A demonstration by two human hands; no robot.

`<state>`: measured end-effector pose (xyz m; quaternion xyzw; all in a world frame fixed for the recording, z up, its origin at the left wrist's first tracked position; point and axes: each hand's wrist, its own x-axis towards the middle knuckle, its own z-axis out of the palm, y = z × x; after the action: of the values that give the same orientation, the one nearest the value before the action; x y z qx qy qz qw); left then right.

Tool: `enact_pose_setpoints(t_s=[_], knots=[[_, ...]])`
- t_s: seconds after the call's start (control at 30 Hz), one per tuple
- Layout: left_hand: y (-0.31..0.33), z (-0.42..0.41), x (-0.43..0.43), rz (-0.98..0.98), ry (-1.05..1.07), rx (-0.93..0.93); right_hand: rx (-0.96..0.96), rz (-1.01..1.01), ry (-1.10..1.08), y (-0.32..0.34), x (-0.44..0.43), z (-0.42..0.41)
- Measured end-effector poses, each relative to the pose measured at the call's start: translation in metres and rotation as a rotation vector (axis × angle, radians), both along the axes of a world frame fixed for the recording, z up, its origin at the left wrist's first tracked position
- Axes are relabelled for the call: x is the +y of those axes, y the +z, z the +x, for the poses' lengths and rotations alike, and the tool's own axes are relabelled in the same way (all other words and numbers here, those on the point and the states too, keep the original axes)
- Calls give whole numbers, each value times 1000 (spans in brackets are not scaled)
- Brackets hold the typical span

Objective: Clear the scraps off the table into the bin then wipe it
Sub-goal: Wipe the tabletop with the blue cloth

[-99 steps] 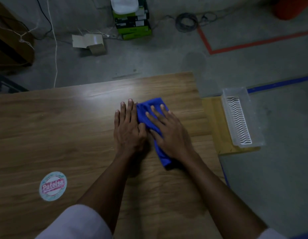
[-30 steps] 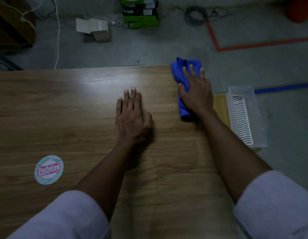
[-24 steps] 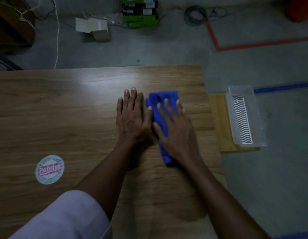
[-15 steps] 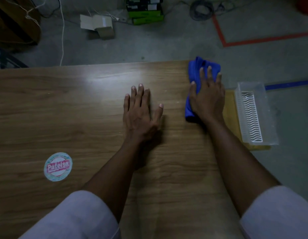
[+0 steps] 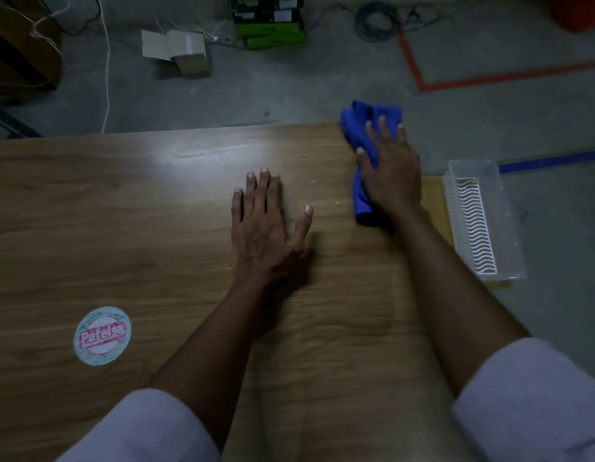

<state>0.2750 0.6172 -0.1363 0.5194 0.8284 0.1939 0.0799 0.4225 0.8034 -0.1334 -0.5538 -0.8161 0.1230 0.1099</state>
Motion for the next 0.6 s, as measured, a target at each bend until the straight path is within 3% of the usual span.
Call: enact_pose_setpoints(t_s=[0.07, 0.17, 0.23, 0.3, 0.37, 0.43, 0.5, 0.6], knots=[[0, -1, -1, 7, 12, -3, -19, 63, 11, -2, -39, -25], [0, -1, -2, 63, 33, -31, 5, 68, 453, -11, -102, -35], [0, -1, -2, 81, 32, -48, 32, 76, 624, -12, -93, -5], [-1, -1, -2, 29, 3, -34, 72, 61, 516, -12, -67, 30], [-1, -1, -1, -2, -16, -8, 110, 47, 250, -10, -55, 58], [0, -2, -1, -10, -26, -1, 167, 44, 79, -8, -81, 52], [0, -4, -2, -1, -40, -7, 177, 9, 96, -5, -135, 26], [-4, -6, -3, 24, -66, 34, 182, 49, 354, -7, -189, 17]])
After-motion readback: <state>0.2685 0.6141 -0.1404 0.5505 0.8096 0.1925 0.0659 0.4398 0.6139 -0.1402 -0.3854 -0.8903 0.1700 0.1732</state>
